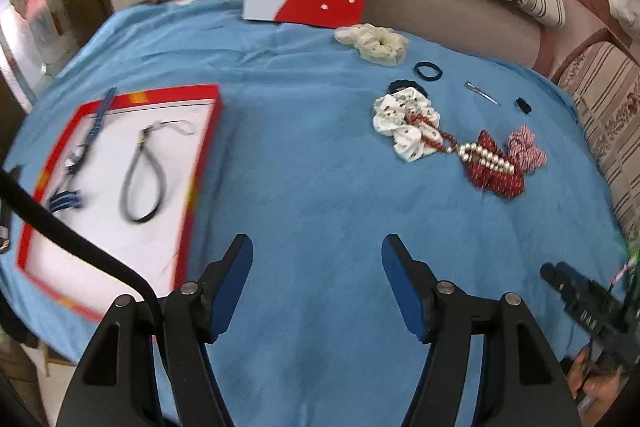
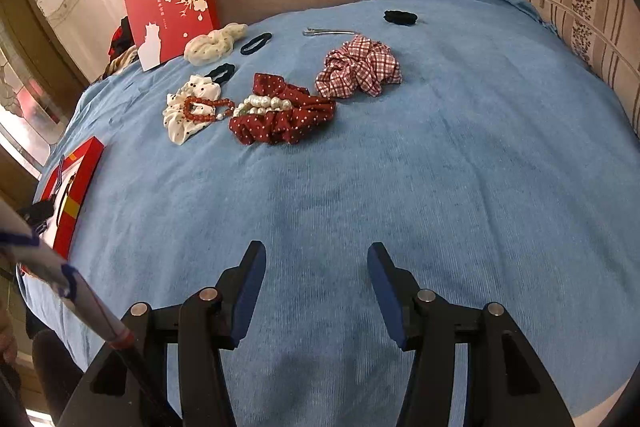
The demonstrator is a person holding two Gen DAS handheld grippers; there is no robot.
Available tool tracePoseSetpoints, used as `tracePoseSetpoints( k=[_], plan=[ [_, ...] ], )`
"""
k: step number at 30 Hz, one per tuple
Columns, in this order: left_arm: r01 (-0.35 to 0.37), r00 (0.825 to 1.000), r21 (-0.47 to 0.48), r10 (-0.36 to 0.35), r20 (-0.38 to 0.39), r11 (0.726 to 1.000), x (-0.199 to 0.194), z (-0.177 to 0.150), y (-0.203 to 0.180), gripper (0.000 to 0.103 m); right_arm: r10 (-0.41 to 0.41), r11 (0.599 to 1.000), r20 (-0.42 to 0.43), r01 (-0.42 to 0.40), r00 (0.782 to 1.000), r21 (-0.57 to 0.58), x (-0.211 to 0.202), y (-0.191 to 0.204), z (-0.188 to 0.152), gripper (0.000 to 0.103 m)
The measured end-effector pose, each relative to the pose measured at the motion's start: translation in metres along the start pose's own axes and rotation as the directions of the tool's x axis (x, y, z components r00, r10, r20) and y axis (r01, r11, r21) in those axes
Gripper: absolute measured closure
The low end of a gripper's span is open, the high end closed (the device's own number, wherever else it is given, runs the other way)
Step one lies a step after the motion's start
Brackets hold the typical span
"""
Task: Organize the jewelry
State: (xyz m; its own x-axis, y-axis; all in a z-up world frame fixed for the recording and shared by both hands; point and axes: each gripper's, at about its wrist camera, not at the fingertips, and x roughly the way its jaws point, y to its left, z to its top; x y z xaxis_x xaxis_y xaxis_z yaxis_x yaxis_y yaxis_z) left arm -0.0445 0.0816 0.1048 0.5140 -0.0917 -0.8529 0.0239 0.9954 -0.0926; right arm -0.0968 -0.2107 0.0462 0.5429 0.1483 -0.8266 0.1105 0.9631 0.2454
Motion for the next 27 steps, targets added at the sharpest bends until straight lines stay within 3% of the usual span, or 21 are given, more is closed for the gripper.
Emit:
tracePoseSetpoints(
  k=[8, 15, 17, 18, 19, 20, 23, 27],
  plan=[
    [0.143, 0.988, -0.038, -0.145, -0.048, 0.989, 0.077, 0.055, -0.020, 0.037, -0.004, 1.000, -0.004, 0.004, 1.000, -0.002, 0.019, -0.003, 0.020, 0.046],
    [0.242, 0.961, -0.091, -0.252, -0.115, 0.966, 0.145, 0.089, -0.040, 0.038, 0.010, 1.000, -0.018, -0.010, 1.000, 0.008, 0.033, -0.002, 0.024, 0.046],
    [0.244, 0.959, -0.075, -0.252, -0.130, 0.967, 0.154, 0.091, -0.049, 0.056, 0.011, 1.000, -0.023, -0.011, 1.000, 0.011, 0.036, -0.002, 0.024, 0.046],
    [0.235, 0.961, -0.054, -0.241, -0.138, 0.970, 0.157, 0.092, -0.055, 0.081, 0.007, 1.000, -0.024, -0.007, 1.000, 0.012, 0.037, -0.002, 0.024, 0.046],
    [0.244, 0.958, -0.036, -0.247, -0.148, 0.969, 0.158, 0.092, -0.060, 0.098, 0.003, 1.000, -0.026, -0.002, 1.000, 0.013, 0.038, -0.002, 0.023, 0.046],
    [0.262, 0.952, -0.030, -0.263, -0.157, 0.965, 0.157, 0.093, -0.065, 0.098, 0.001, 1.000, -0.026, 0.000, 1.000, 0.015, 0.039, -0.003, 0.023, 0.046],
    [0.272, 0.956, -0.008, -0.271, -0.115, 0.962, 0.131, 0.096, -0.070, 0.099, 0.001, 1.000, -0.020, 0.000, 1.000, 0.019, 0.036, -0.003, 0.022, 0.046],
    [0.362, 0.932, 0.042, -0.360, -0.043, 0.931, 0.054, 0.097, -0.070, 0.099, 0.010, 1.000, -0.005, -0.010, 1.000, 0.021, 0.027, -0.003, 0.018, 0.046]
  ],
)
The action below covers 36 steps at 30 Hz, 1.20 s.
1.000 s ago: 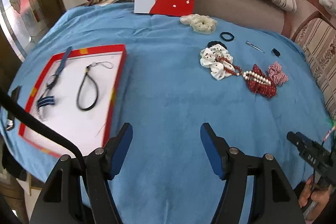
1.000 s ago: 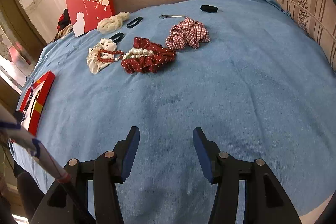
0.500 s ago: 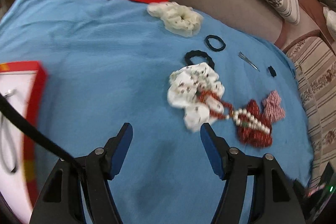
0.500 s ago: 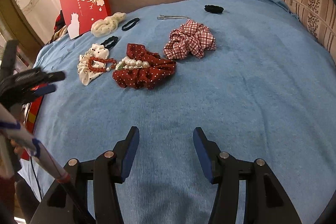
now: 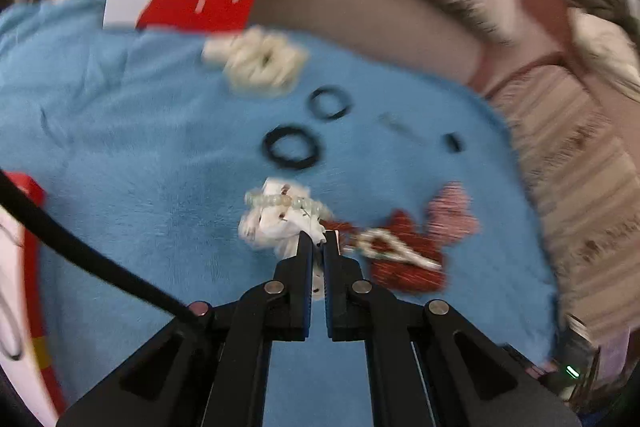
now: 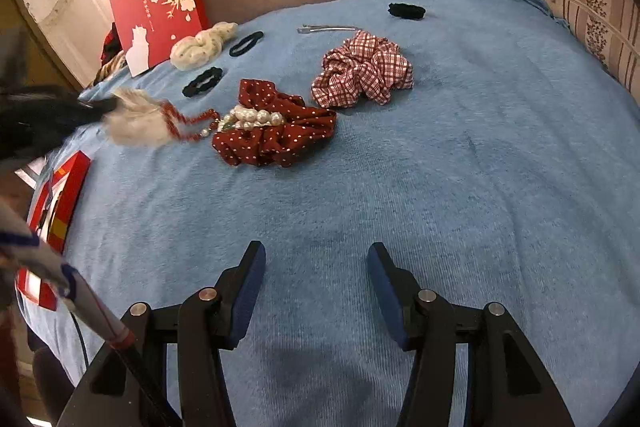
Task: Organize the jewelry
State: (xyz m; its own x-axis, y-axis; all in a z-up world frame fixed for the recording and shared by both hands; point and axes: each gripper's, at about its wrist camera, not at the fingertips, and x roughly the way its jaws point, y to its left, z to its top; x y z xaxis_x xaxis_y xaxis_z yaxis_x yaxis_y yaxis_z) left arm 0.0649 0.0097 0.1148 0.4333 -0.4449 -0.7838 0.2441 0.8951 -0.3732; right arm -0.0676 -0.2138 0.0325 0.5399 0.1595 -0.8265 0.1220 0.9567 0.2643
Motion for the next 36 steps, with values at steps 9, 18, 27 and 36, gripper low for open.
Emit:
tracePoseSetpoints(
  k=[9, 18, 27, 36],
  plan=[
    [-0.098, 0.993, 0.192, 0.084, 0.080, 0.977, -0.100, -0.040, -0.035, 0.092, 0.031, 0.999, 0.023, -0.032, 0.999, 0.019, -0.022, 0.002, -0.016, 0.046],
    [-0.236, 0.970, 0.037, 0.238, -0.041, 0.971, -0.060, -0.098, 0.047, 0.092, 0.048, 0.999, 0.010, -0.048, 0.999, -0.002, -0.033, 0.009, -0.021, 0.045],
    [-0.164, 0.986, -0.113, 0.159, -0.048, 0.980, -0.045, -0.129, 0.094, 0.050, 0.201, 0.976, -0.042, -0.203, 0.979, -0.076, -0.002, 0.072, 0.006, 0.045],
    [-0.068, 0.997, -0.186, 0.061, -0.042, 0.980, -0.021, -0.117, 0.101, 0.043, 0.268, 0.936, -0.122, -0.288, 0.956, -0.201, 0.066, 0.155, 0.074, 0.046]
  ],
)
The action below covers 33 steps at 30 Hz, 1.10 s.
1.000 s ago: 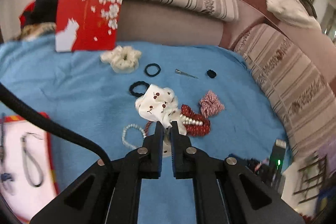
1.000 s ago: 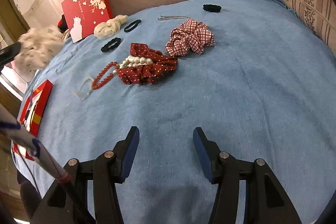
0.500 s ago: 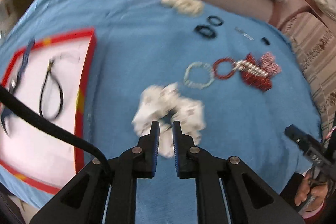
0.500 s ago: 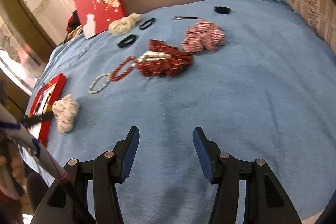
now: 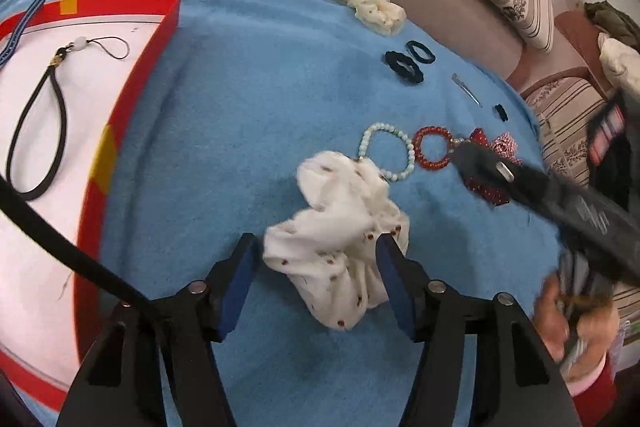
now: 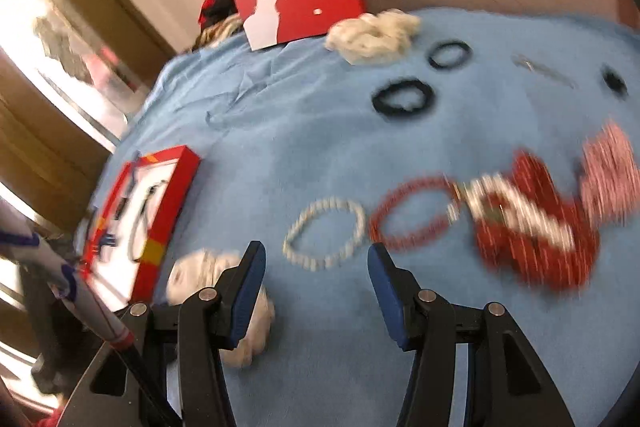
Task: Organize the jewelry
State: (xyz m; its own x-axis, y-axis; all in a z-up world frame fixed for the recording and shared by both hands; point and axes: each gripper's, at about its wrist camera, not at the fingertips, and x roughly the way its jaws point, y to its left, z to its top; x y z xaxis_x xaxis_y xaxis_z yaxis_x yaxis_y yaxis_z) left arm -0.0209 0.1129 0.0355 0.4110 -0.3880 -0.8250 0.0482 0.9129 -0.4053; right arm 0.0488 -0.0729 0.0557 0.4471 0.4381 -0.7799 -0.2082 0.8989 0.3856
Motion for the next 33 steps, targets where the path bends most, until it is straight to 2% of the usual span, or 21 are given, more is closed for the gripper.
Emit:
tracePoseSetpoints(
  k=[3, 7, 13, 14, 15, 16, 17, 19, 24, 28, 33],
  plan=[
    [0.005, 1.000, 0.003, -0.005, 0.011, 1.000, 0.002, 0.002, 0.000, 0.043, -0.072, 0.990, -0.058, 0.064, 0.996, -0.128, 0.027, 0.011, 0.016, 0.046],
    [0.015, 1.000, 0.009, -0.015, 0.020, 1.000, 0.004, 0.002, -0.001, 0.043, -0.161, 0.947, -0.127, 0.117, 0.979, -0.299, 0.053, 0.016, 0.019, 0.046],
    [0.003, 0.999, 0.004, -0.003, 0.041, 1.000, 0.006, 0.002, -0.004, 0.043, -0.208, 0.896, -0.156, 0.124, 0.966, -0.427, 0.072, 0.025, 0.016, 0.046],
    [-0.001, 0.999, 0.002, 0.001, 0.045, 1.000, 0.006, 0.001, -0.005, 0.043, -0.207, 0.891, -0.152, 0.122, 0.966, -0.437, 0.072, 0.027, 0.016, 0.052],
    [-0.006, 0.999, 0.005, 0.005, 0.046, 1.000, 0.006, 0.001, -0.007, 0.052, -0.195, 0.891, -0.155, 0.109, 0.968, -0.441, 0.073, 0.029, 0.015, 0.057],
    [-0.008, 0.999, 0.013, 0.007, 0.034, 1.000, 0.008, 0.000, -0.009, 0.083, -0.188, 0.893, -0.155, 0.104, 0.970, -0.438, 0.072, 0.030, 0.015, 0.065],
    [0.000, 1.000, 0.017, 0.000, 0.002, 1.000, 0.012, 0.000, -0.010, 0.098, -0.183, 0.895, -0.155, 0.100, 0.971, -0.434, 0.072, 0.031, 0.015, 0.078],
    [0.013, 1.000, -0.001, -0.013, -0.013, 1.000, 0.014, -0.001, -0.010, 0.097, -0.163, 0.910, -0.171, 0.082, 0.972, -0.407, 0.071, 0.032, 0.017, 0.097],
    [0.048, 0.998, 0.008, -0.048, 0.046, 0.999, -0.027, -0.002, -0.015, 0.097, -0.103, 0.948, -0.125, 0.060, 0.987, -0.311, 0.046, 0.040, 0.026, 0.097],
    [0.062, 0.991, -0.006, -0.061, 0.122, 0.998, -0.079, -0.002, -0.001, 0.097, -0.072, 0.951, -0.041, 0.057, 0.997, -0.303, 0.004, 0.063, 0.035, 0.097],
    [0.016, 0.978, -0.071, -0.001, 0.209, 0.997, -0.133, -0.004, 0.038, 0.096, -0.030, 0.943, 0.011, 0.032, 0.999, -0.330, -0.030, 0.106, 0.036, 0.097]
  ],
)
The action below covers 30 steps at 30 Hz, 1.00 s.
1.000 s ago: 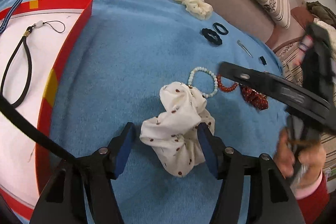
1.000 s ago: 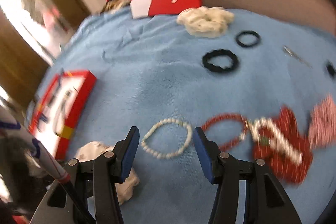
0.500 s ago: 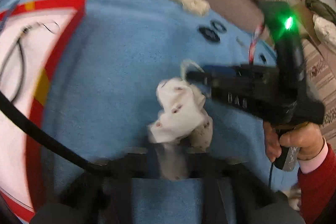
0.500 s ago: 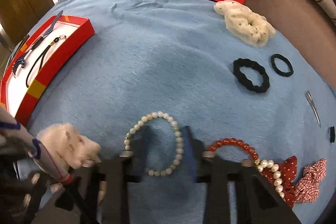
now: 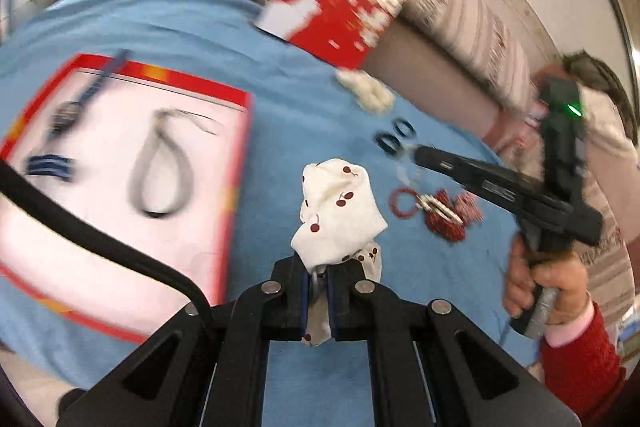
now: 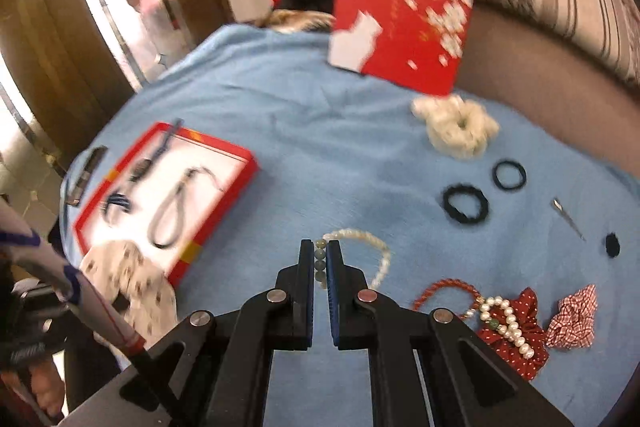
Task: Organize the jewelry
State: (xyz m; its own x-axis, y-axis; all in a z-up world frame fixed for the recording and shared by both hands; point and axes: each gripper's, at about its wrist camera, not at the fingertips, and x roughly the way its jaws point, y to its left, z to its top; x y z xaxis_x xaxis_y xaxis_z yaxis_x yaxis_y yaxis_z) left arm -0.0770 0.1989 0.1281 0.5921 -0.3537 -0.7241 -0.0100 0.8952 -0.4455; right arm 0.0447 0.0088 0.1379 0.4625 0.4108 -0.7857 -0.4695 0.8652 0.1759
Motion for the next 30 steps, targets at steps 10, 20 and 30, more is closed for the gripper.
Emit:
tracePoseSetpoints(
  k=[10, 20, 30],
  plan=[
    [-0.219, 0.976, -0.208, 0.213, -0.052, 0.953, -0.009, -0.005, 0.121, 0.096, 0.117, 0.989, -0.038, -0.120, 0.992, -0.090, 0.014, 0.109, -0.001, 0.097],
    [-0.247, 0.968, -0.348, 0.246, -0.048, 0.904, -0.022, -0.004, 0.189, 0.095, 0.240, 0.961, -0.124, -0.254, 0.963, -0.113, 0.066, 0.198, -0.013, 0.096],
    [-0.257, 0.960, -0.347, 0.280, 0.018, 0.902, -0.051, -0.003, 0.180, 0.084, 0.133, 0.983, -0.203, -0.155, 0.970, -0.095, 0.106, 0.182, -0.040, 0.093]
  ],
)
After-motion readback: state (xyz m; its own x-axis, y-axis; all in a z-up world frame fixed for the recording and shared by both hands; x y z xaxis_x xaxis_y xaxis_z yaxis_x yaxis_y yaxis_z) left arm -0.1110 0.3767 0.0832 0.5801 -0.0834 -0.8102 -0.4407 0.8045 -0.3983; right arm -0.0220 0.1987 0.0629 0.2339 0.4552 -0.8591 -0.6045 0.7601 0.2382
